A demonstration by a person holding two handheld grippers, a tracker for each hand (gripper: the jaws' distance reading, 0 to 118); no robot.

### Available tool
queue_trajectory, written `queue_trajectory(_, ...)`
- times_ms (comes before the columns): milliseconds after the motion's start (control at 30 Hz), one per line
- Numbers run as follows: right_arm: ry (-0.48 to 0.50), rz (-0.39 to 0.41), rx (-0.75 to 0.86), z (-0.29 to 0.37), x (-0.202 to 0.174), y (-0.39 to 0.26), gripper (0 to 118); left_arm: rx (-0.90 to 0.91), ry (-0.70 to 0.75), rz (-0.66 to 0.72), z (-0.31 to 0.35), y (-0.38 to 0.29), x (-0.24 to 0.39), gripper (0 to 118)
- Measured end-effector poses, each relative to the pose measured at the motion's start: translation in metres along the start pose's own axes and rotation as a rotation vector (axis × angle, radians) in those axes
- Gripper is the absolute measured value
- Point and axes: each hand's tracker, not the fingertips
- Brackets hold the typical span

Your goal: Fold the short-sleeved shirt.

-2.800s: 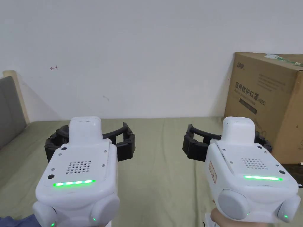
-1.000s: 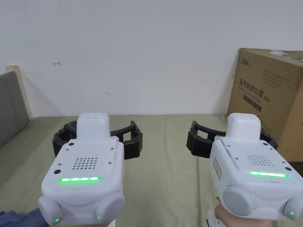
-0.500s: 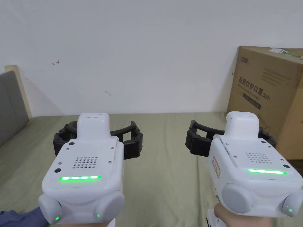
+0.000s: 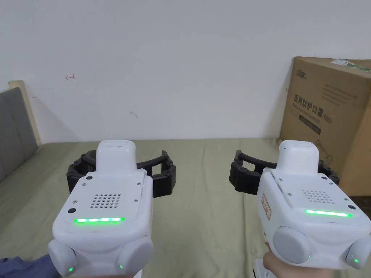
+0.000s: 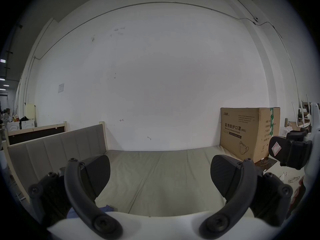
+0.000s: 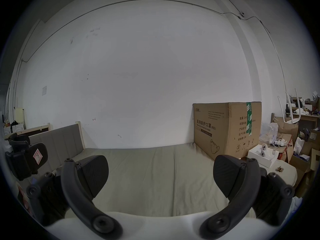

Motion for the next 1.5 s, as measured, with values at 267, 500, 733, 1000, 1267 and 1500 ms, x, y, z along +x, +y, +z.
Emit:
queue_trajectory(267, 0.001, 0.0, 0.0, 0.001, 0.0, 0.0, 118, 0.002, -0.001, 0.005, 0.0, 0.002, 0.001, 116)
queue_trajectory(500, 0.0, -0.006, 0.001, 0.002, 0.002, 0.001, 118, 0.023, -0.007, -0.002, 0.004, 0.004, 0.002, 116)
queue_trajectory(733, 0.003, -0.007, 0.019, 0.004, 0.002, 0.005, 118, 0.028, -0.012, -0.014, 0.005, 0.005, 0.004, 116)
queue_trajectory(1000, 0.01, 0.007, 0.045, 0.008, 0.0, 0.007, 118, 0.038, -0.016, -0.006, 0.006, 0.007, 0.004, 116)
queue_trajectory(1267, 0.006, 0.019, 0.056, 0.011, 0.001, 0.008, 118, 0.086, -0.038, -0.05, 0.011, 0.006, 0.01, 116)
queue_trajectory(1500, 0.036, 0.023, 0.05, 0.012, 0.001, 0.006, 117, 0.07, -0.023, -0.072, 0.014, 0.008, 0.012, 115)
